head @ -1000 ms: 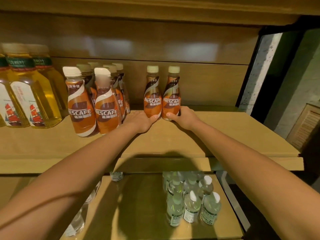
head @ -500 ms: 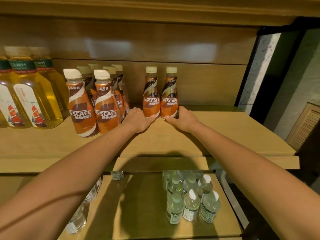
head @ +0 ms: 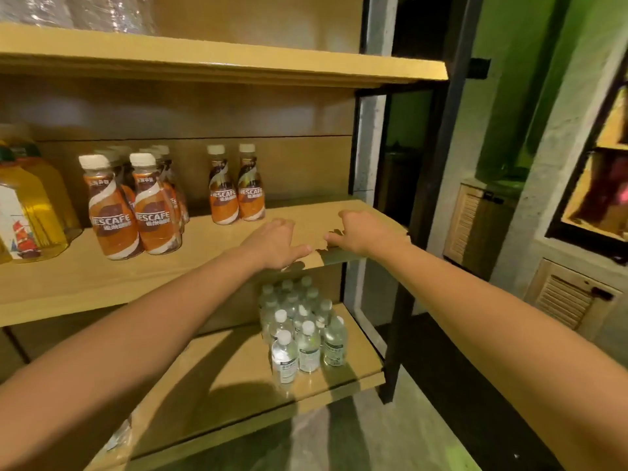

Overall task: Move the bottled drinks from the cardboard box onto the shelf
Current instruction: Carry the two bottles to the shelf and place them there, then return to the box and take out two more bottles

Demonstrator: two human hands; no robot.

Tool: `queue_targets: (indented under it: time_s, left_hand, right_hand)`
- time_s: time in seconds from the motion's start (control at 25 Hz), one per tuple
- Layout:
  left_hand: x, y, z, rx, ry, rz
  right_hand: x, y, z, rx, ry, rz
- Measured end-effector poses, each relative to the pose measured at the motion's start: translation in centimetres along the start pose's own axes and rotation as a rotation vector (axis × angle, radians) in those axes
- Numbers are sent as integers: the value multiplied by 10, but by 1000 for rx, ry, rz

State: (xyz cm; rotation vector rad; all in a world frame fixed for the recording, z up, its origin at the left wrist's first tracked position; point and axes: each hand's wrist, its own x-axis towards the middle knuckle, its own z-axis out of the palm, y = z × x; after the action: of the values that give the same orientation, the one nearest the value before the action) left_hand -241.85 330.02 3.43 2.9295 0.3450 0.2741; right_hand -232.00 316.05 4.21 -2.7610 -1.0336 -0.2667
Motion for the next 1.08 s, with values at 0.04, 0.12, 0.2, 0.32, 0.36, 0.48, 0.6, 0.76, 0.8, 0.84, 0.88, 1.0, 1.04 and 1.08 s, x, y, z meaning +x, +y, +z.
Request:
queue_targets:
  time_s: [0.04, 0.12, 0.2, 0.32, 0.36, 0.48, 0.6, 0.76, 0.8, 0.84, 0.88, 1.0, 1.04, 1.08]
  left_hand:
    - [0, 24, 5, 0, -31, 50]
    - [1, 78, 18, -10, -69, 155]
    - [-1, 140, 33, -36, -83, 270]
    - [-7, 239, 57, -89, -125, 424]
    - [-12, 272, 64, -101, -126, 472]
    - [-25, 368, 84, -151, -187, 642]
    - [-34, 473, 108, -218, -260, 790]
    - [-51, 622, 134, -248, -281, 837]
    - [-54, 656, 140, -247, -269, 841]
    - [-57, 688, 145, -254, -262, 849]
    - [-59, 718, 151, -255, -265, 852]
    - [-58, 800, 167, -211, -277, 895]
    - [-54, 824, 173, -198, -285, 910]
    - [-49, 846, 179, -197, -288, 925]
  right_hand:
    - [-19, 17, -5, -25, 2, 31]
    - [-60, 57, -16, -66, 1, 112]
    - [-107, 107, -25, -77, -8, 234]
    - [-182, 184, -43, -83, -8, 467]
    - [-207, 210, -48, -86, -10, 531]
    - [-286, 280, -70, -108, 22, 702]
    - [-366, 354, -94, -117, 51, 809]
    - [-456, 455, -134, -194, 13, 918]
    - [-475, 479, -144, -204, 8, 942]
    - [-493, 501, -155, -206, 1, 961]
    - [-508, 520, -165, -209, -4, 978]
    - [-544, 582, -182, -235, -6, 1049]
    - [-552, 605, -183, -230, -8, 1062]
    - [-558, 628, -181, -234, -12, 1076]
